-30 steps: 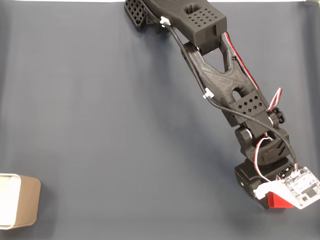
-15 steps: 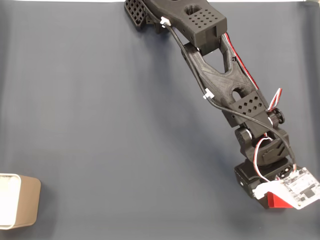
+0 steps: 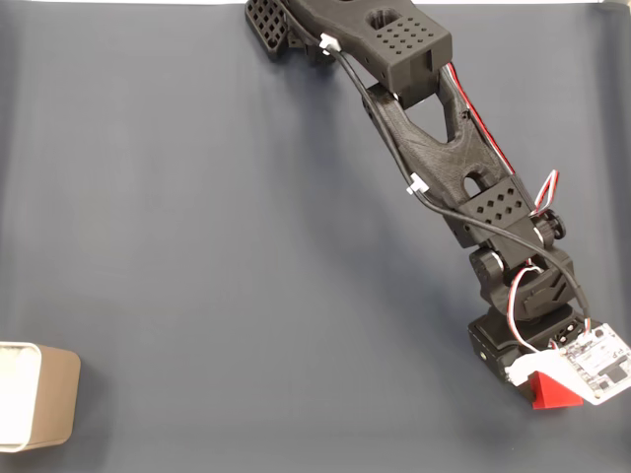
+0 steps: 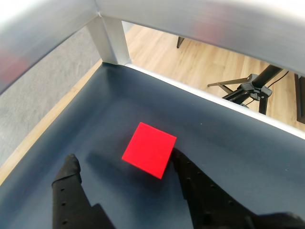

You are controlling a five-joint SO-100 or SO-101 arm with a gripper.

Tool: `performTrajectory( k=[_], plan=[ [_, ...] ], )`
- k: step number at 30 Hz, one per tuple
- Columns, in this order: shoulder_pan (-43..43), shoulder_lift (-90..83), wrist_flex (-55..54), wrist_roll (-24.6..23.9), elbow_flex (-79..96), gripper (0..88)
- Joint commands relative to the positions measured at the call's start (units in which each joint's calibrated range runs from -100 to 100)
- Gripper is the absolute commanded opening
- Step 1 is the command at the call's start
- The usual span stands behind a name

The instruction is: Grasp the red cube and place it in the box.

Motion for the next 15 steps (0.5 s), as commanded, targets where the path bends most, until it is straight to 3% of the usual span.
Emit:
performTrajectory(
  k=[1, 15],
  plan=[
    [-0.9, -3.2, -1.2, -0.2, -1.0, 42.6],
    [-1.4, -3.2, -2.9, 0.3, -1.2, 42.6]
  ],
)
